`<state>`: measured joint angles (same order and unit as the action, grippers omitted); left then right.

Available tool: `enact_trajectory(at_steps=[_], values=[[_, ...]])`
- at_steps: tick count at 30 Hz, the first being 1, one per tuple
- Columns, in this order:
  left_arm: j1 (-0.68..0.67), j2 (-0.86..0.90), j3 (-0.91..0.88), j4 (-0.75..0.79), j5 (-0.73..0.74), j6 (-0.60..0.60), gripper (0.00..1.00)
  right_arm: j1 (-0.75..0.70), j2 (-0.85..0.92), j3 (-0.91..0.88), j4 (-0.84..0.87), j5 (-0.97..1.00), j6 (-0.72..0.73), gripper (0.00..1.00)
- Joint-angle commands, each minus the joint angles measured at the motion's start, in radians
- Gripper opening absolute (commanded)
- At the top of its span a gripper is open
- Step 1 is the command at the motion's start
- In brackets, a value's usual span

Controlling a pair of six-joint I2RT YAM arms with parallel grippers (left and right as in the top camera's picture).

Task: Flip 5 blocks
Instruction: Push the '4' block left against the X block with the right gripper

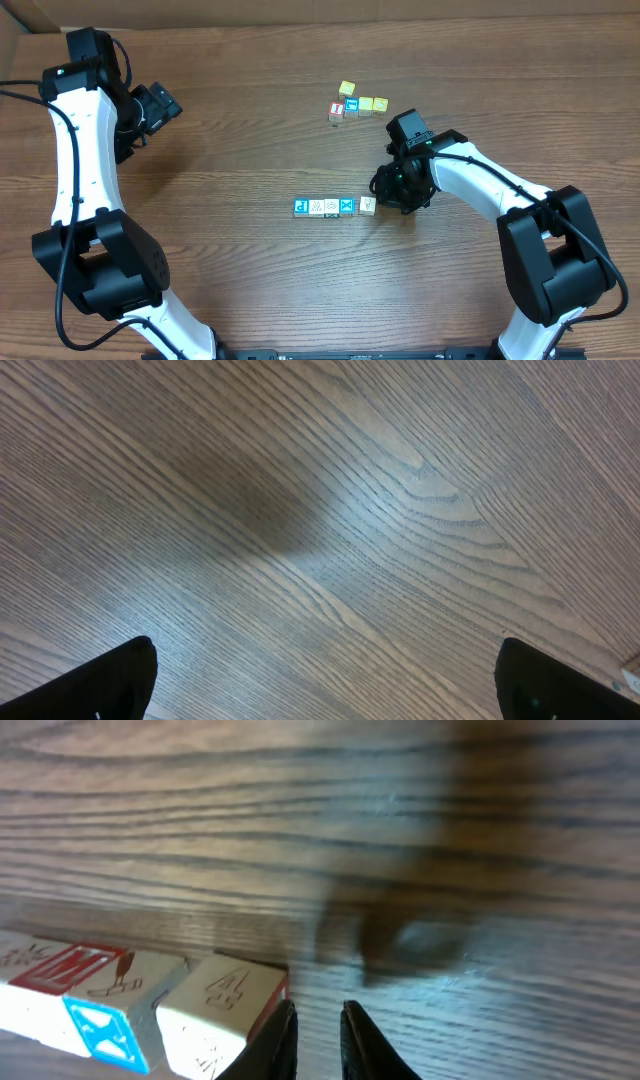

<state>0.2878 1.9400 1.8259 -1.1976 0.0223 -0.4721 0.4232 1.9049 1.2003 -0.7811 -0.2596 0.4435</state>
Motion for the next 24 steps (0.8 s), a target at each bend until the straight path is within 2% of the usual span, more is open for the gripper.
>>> enact_trajectory(at_steps=[1, 7, 24], values=[[-0.006, -0.011, 0.015, -0.001, -0.004, 0.004, 1.00, 0.000, -0.014, -0.003, 0.011, 0.027, -0.010, 0.17], [-0.007, -0.011, 0.015, -0.001, -0.004, 0.004, 1.00, 0.005, -0.014, -0.003, 0.016, 0.000, -0.003, 0.08], [-0.007, -0.011, 0.015, -0.001, -0.004, 0.004, 1.00, 0.016, -0.014, -0.003, 0.013, -0.095, 0.004, 0.06]])
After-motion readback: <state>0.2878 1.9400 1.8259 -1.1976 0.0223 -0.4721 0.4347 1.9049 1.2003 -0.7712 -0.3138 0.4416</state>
